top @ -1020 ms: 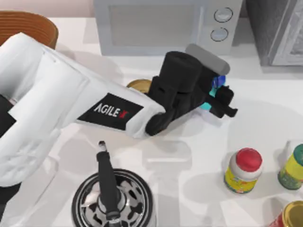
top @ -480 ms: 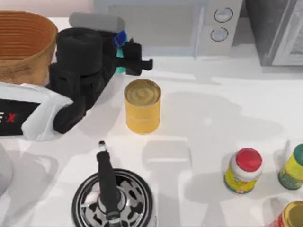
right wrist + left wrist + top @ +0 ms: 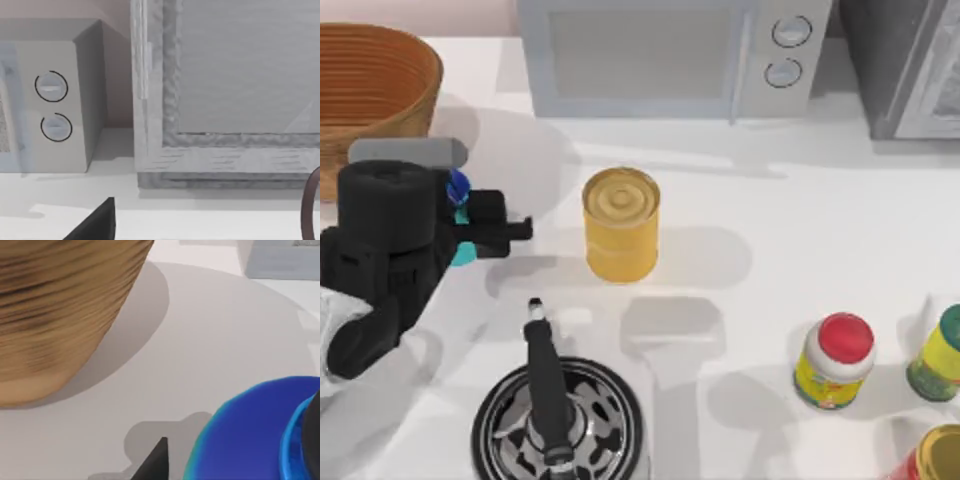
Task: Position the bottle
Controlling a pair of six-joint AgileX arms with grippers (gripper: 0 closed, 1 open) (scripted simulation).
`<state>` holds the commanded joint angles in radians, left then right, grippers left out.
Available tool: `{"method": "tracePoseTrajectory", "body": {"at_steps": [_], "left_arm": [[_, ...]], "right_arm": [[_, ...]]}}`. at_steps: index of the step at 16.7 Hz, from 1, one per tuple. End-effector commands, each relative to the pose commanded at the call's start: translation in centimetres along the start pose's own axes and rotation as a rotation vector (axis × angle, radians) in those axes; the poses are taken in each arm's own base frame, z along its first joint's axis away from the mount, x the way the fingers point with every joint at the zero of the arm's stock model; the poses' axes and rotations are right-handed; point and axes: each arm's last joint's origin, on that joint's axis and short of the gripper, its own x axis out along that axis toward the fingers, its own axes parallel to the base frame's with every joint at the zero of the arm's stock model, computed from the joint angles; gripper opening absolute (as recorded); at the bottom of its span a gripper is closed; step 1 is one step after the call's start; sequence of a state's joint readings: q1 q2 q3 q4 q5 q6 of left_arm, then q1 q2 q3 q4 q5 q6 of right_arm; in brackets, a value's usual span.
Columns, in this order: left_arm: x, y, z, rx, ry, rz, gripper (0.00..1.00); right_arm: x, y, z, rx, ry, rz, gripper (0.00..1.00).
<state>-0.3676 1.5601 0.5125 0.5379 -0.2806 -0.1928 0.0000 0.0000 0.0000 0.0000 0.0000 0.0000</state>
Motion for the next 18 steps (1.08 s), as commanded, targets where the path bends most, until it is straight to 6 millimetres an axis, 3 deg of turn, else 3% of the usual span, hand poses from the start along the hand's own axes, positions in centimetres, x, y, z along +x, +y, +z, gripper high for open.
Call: {"method": "tracePoseTrajectory", "body": {"at_steps": [6,15,18], "left_arm": [[0.3,-0.1,-0.4,0.010,0.012,0.000,0.00],[5.3,-0.2,-2.1,0.002,0.006,-0.001,0.00],[6.1,-0.1,-2.3,0.000,0.001,0.000,0.00]], "right_arm": [[0.0,0.0,0.0,0.000,0.000,0.000,1.00],[0.0,0.0,0.0,0.000,0.000,0.000,1.00],[0.0,0.0,0.0,0.000,0.000,0.000,1.00]]}}
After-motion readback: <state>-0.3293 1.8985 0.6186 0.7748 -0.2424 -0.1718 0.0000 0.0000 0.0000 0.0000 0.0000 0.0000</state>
